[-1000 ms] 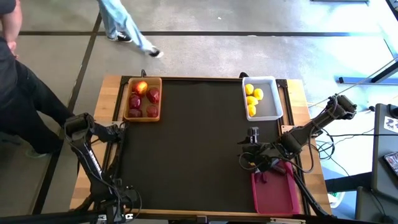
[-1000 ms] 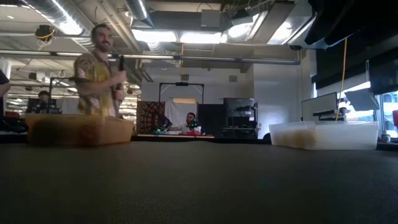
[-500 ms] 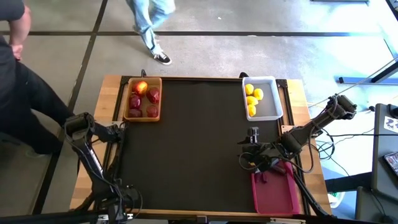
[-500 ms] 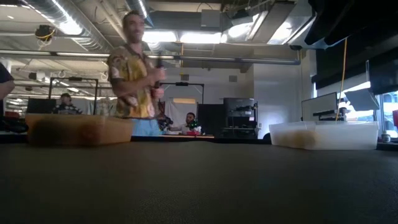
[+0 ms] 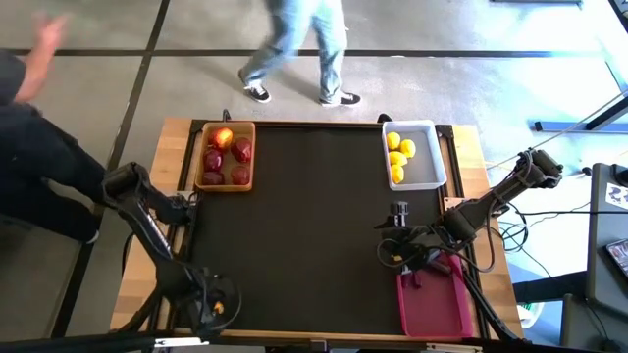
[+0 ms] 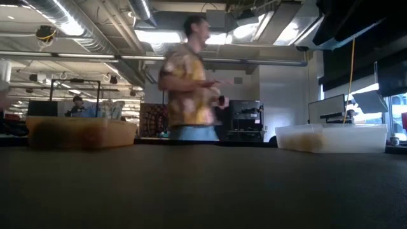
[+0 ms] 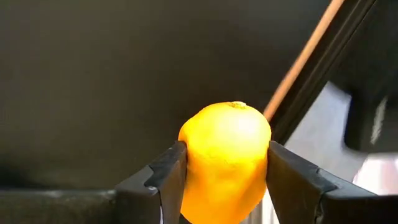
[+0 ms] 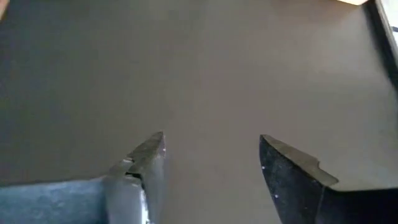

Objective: Sort produce into baskets
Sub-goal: Put the lemon into the white bin

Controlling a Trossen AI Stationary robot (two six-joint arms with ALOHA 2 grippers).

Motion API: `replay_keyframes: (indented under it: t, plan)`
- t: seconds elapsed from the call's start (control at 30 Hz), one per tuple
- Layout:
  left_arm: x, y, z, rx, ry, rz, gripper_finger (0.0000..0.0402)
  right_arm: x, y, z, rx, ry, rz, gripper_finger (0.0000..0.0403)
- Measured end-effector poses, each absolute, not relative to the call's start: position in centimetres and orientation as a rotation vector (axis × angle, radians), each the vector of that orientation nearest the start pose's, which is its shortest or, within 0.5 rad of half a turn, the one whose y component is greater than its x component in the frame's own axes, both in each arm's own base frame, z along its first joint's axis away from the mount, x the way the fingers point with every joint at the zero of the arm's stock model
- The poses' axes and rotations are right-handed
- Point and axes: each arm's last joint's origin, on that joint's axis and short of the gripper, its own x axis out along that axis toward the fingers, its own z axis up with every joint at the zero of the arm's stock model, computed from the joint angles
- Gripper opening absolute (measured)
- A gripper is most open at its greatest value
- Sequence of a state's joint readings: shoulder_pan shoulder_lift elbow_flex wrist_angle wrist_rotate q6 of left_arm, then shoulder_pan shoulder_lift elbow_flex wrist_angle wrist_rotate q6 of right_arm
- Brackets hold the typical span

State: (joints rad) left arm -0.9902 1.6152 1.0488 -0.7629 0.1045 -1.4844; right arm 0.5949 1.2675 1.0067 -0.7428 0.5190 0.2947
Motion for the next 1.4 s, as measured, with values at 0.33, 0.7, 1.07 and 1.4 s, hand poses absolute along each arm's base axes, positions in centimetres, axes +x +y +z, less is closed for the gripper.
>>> replay_keyframes:
  t: [0.33, 0.7, 1.07, 1.4]
  plan:
    - [20.3, -19.8, 22.5, -0.459, 1.145, 0.17, 0.0187, 21.7, 12.0, 27.5, -0.181, 0.794, -0.101, 0.0311]
    - [25.1, -15.7, 24.3, -0.075, 0.775, 0.204, 0.019, 24.0, 9.4, 28.3, -0.166, 0.706, -0.161, 0.0285]
    - [29.5, -12.9, 27.2, 0.111, 0.448, 0.226, 0.0191, 26.1, 8.9, 29.7, -0.131, 0.53, -0.056, 0.0259]
    - [31.2, -11.1, 29.1, 0.115, 0.278, 0.245, 0.0191, 28.8, 10.0, 29.4, -0.196, 0.379, -0.024, 0.0259]
